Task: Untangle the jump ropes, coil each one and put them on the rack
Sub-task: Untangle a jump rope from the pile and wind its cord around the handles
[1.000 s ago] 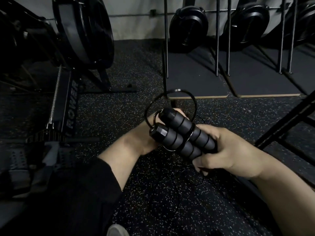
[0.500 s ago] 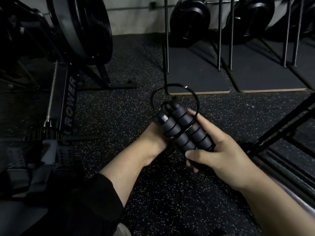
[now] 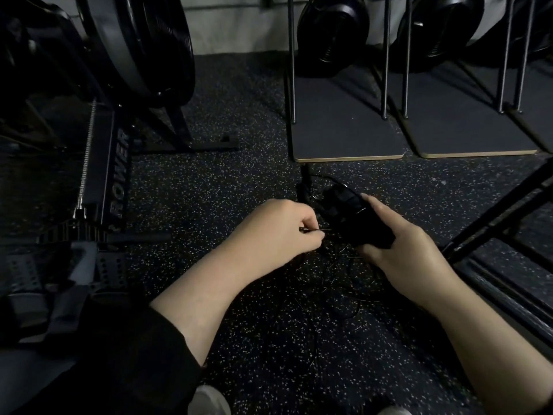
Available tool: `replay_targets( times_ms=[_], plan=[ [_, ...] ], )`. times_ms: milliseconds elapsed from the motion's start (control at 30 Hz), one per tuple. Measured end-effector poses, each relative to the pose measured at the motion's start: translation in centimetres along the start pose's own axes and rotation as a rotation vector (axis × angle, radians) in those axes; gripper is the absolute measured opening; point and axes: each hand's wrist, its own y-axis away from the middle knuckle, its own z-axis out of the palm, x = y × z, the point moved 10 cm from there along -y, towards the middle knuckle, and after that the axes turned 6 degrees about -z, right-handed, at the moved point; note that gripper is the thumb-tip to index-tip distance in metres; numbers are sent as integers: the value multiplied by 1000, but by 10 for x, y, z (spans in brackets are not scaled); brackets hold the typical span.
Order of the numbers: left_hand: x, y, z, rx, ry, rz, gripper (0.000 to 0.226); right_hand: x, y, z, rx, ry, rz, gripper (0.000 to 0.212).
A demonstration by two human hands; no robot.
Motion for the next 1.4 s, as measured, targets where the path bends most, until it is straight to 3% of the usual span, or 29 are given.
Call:
replay_targets(
  times_ms=[100,233,267,333,367,467,533,600,700,767,900,1000,1100,1167,1233,1333,1400],
  plan=[
    [-13,-2,4,-10,78,-49,23,3,1,1,49,-290,-11,83],
    [-44,-3,32,-101,158,-203,24,9,7,21,0,-932,110,96],
    [-46,-3,36,-108,189,-219,44,4,8,25,-54,-1049,105,89],
    [-46,-5,40,-85,312,-214,72,-6,9,31,-167,-1146,106,74],
    [-40,-6,41,-102,397,-182,73,-7,10,34,-213,-1159,126,80],
    [-19,-10,54,-211,570,-91,42,-14,16,45,-365,-1221,164,118],
    [-9,-13,55,-190,597,-39,41,-25,21,53,-457,-1250,170,122],
    [0,-14,55,-179,699,10,49,-35,25,57,-533,-1307,168,116],
    [-5,-15,57,-202,824,-4,55,-48,32,54,-648,-1418,120,87],
    [-5,-14,57,-214,845,32,52,-48,35,52,-674,-1396,126,85],
    [-5,-12,57,-216,787,102,44,-36,32,55,-615,-1211,215,122],
    [-21,-16,47,-142,807,87,35,-33,30,57,-612,-1119,239,121],
    [-42,-21,25,-43,924,-44,22,-30,36,53,-644,-994,259,88],
    [-52,-25,5,94,810,-63,27,-27,39,52,-681,-838,250,59],
    [-47,-28,-12,183,618,39,27,-18,38,53,-679,-655,254,42],
    [-50,-30,-27,239,418,68,20,-1,29,47,-527,-498,305,31],
    [-59,-33,-26,189,270,25,16,12,21,33,-354,-489,360,25]
  ],
)
